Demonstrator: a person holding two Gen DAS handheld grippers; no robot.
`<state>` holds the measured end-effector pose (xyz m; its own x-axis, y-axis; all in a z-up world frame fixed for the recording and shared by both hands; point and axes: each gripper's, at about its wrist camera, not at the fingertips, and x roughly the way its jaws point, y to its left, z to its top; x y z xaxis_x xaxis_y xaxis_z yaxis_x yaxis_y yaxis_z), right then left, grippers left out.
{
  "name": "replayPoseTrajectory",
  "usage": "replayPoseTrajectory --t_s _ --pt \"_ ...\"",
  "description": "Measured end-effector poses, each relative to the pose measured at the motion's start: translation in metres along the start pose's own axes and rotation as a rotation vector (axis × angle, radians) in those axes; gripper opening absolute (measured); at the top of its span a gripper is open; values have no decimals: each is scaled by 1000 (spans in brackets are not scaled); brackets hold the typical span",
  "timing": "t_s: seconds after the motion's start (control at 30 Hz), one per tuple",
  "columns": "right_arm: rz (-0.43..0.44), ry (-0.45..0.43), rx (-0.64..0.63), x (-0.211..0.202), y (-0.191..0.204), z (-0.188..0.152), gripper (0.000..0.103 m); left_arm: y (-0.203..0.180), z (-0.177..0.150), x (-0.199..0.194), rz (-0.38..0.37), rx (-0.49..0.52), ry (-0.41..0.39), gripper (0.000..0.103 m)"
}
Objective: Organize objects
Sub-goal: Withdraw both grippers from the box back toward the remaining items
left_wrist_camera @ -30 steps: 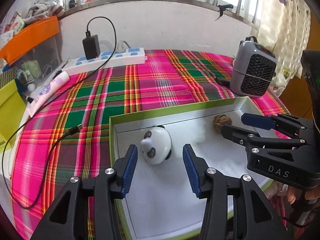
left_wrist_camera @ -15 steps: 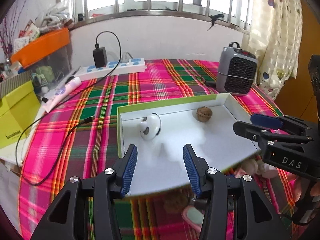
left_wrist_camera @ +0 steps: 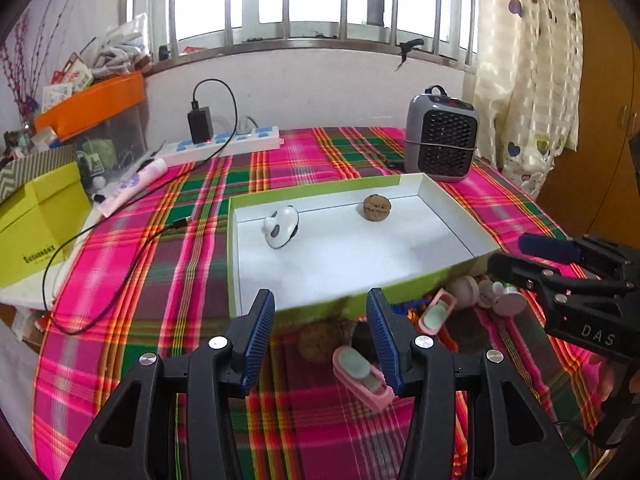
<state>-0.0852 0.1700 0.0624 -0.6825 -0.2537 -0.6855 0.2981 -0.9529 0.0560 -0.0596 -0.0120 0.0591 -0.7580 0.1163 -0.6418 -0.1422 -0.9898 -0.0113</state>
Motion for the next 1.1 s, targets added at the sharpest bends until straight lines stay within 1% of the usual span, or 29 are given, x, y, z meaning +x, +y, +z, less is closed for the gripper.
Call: replayPoseTrajectory --t_s 0.27,0.37,0.47,0.57,0.9,1.1 --pt "-5 -4 26 -11 -9 -23 52 6 -21 -6 -32 -43 23 46" --pt "-13 0 26 -12 -12 -31 52 8 -27 -8 -57 -59 29 47" --pt "-18 3 43 -13 -17 -38 52 5 -32 -10 -83 -57 33 48" --pt "-17 6 66 -15 -23 -44 52 3 -38 -8 -105 -57 55 50" --pt "-6 22 77 -15 -28 -51 52 -12 -44 7 -120 -46 115 51" --pt "-3 29 76 -13 -28 -52 52 -15 -45 19 -107 -46 155 51"
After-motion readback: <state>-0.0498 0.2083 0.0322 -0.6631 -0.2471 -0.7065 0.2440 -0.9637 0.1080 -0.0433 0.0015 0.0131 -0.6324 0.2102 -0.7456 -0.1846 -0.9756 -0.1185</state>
